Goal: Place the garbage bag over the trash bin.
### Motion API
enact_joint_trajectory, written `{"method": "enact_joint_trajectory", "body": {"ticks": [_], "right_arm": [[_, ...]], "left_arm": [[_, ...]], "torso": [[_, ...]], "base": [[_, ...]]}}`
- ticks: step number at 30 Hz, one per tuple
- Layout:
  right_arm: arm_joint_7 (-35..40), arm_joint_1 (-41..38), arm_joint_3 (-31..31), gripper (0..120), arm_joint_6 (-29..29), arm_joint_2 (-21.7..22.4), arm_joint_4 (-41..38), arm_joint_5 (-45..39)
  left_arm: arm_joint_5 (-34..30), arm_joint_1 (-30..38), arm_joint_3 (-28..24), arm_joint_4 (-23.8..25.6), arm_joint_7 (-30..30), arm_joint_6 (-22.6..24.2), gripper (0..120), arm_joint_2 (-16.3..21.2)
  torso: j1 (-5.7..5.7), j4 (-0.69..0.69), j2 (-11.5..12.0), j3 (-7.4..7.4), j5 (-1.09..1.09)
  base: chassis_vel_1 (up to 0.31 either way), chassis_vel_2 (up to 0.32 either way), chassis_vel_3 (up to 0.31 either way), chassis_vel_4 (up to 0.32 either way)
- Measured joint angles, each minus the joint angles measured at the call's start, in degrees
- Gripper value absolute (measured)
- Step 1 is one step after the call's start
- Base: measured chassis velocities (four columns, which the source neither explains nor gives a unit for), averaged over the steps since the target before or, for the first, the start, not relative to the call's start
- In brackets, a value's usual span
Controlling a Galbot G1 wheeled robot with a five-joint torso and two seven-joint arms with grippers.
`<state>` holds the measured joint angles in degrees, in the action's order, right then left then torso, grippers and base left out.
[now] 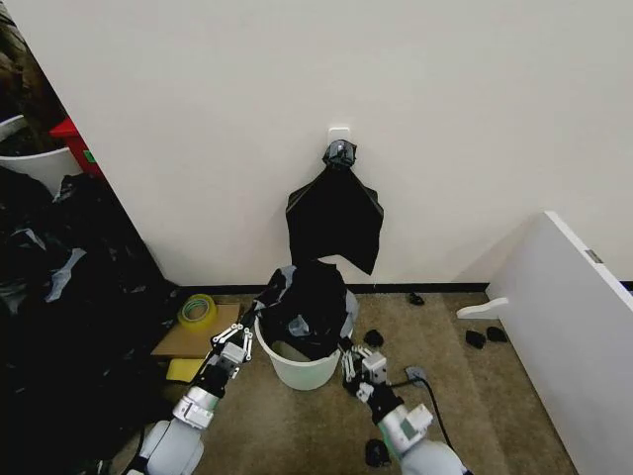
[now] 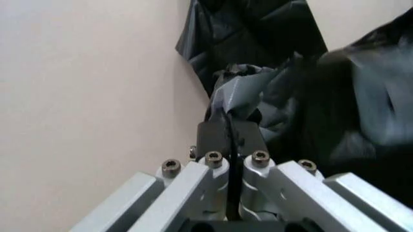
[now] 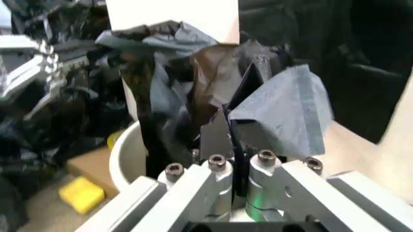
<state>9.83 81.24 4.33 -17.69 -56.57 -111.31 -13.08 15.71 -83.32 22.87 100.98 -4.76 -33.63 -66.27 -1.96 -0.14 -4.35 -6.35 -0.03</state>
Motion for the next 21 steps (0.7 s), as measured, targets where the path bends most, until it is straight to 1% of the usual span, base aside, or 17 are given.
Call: {"method": "enact_joint_trajectory", "body": {"ticks": [1, 3, 5, 6, 8, 9, 11, 13, 14, 17, 19, 20, 21], "right_arm": [[1.9, 2.0, 0.0, 0, 1.9, 1.7, -2.6, 1.3], [2.6, 2.7, -0.1, 0, 2.6, 2.2, -3.4, 1.7], [5.2, 5.0, -0.2, 0, 5.8, 3.6, -6.1, 3.8], [5.2, 5.0, -0.2, 0, 5.8, 3.6, -6.1, 3.8], [6.1, 5.7, -0.2, 0, 7.3, 4.1, -6.8, 4.5], [6.1, 5.7, -0.2, 0, 7.3, 4.1, -6.8, 4.5], [6.1, 6.0, -0.2, 0, 10.2, 5.6, -7.5, 4.6], [6.1, 5.9, -0.2, 0, 12.8, 6.8, -7.9, 3.6], [6.1, 5.9, -0.2, 0, 12.8, 6.8, -7.9, 3.6], [6.7, 5.4, 0.1, 0, 15.9, 7.6, -8.4, 2.0], [7.1, 4.9, 0.3, 0, 18.0, 7.6, -8.6, 1.4], [7.1, 4.9, 0.3, 0, 18.0, 7.6, -8.6, 1.4], [7.1, 4.6, 0.4, 0, 19.0, 7.6, -8.6, 1.5]], "left_arm": [[0.8, -1.7, 0.1, 1.9, -2.1, 2.0, 0, 1.0], [1.2, -2.4, 0.1, 2.6, -3.1, 2.8, 0, 1.3], [4.0, -5.5, 0.4, 5.3, -8.6, 6.6, 0, 3.3], [4.0, -5.5, 0.4, 5.3, -8.6, 6.6, 0, 3.3], [6.2, -7.4, 0.6, 6.7, -11.7, 8.8, 0, 4.8], [6.2, -7.4, 0.6, 6.7, -11.7, 8.8, 0, 4.8], [6.7, -9.7, 0.8, 8.8, -13.0, 13.0, 0, 7.8], [4.1, -11.2, 0.5, 10.6, -13.0, 18.3, 0, 10.3], [4.1, -11.2, 0.5, 10.6, -13.0, 18.3, 0, 10.3], [-0.5, -11.9, 0.0, 12.4, -11.4, 24.9, 0, 12.7], [-3.1, -11.8, 0.1, 12.8, -8.1, 27.5, 0, 13.5], [-3.1, -11.8, 0.1, 12.8, -8.1, 27.5, 0, 13.5], [-4.3, -11.7, 0.2, 13.0, -6.1, 28.8, 0, 13.9]], "torso": [[0.0, -0.02, 0.0, 0.0, -0.01], [0.0, -0.01, 0.0, 0.0, 0.0], [0.0, 0.0, 0.0, 0.0, -0.01], [0.0, 0.0, 0.0, 0.0, -0.01], [0.0, -0.01, 0.0, 0.01, 0.0], [0.0, -0.01, 0.0, 0.01, 0.0], [0.0, 0.0, 0.0, 0.0, -0.01], [0.0, 0.0, 0.0, 0.0, 0.01], [0.0, 0.0, 0.0, 0.0, 0.01], [0.0, 0.0, 0.0, 0.0, 0.0], [0.0, 0.0, 0.0, 0.0, -0.01], [0.0, 0.0, 0.0, 0.0, -0.01], [0.0, -0.01, 0.0, 0.0, -0.01]], "base": [[0.0, 0.0, 0.0, 0.0], [0.0, 0.0, 0.0, 0.0], [0.0, 0.0, 0.0, 0.0], [0.0, 0.0, 0.0, 0.0], [0.0, 0.0, 0.0, 0.0], [0.0, 0.0, 0.0, 0.0], [0.0, 0.0, 0.0, 0.0], [0.0, 0.0, 0.0, 0.0], [0.0, 0.0, 0.0, 0.0], [0.0, 0.0, 0.0, 0.0], [0.0, 0.0, 0.0, 0.0], [0.0, 0.0, 0.0, 0.0], [0.0, 0.0, 0.0, 0.0]]}}
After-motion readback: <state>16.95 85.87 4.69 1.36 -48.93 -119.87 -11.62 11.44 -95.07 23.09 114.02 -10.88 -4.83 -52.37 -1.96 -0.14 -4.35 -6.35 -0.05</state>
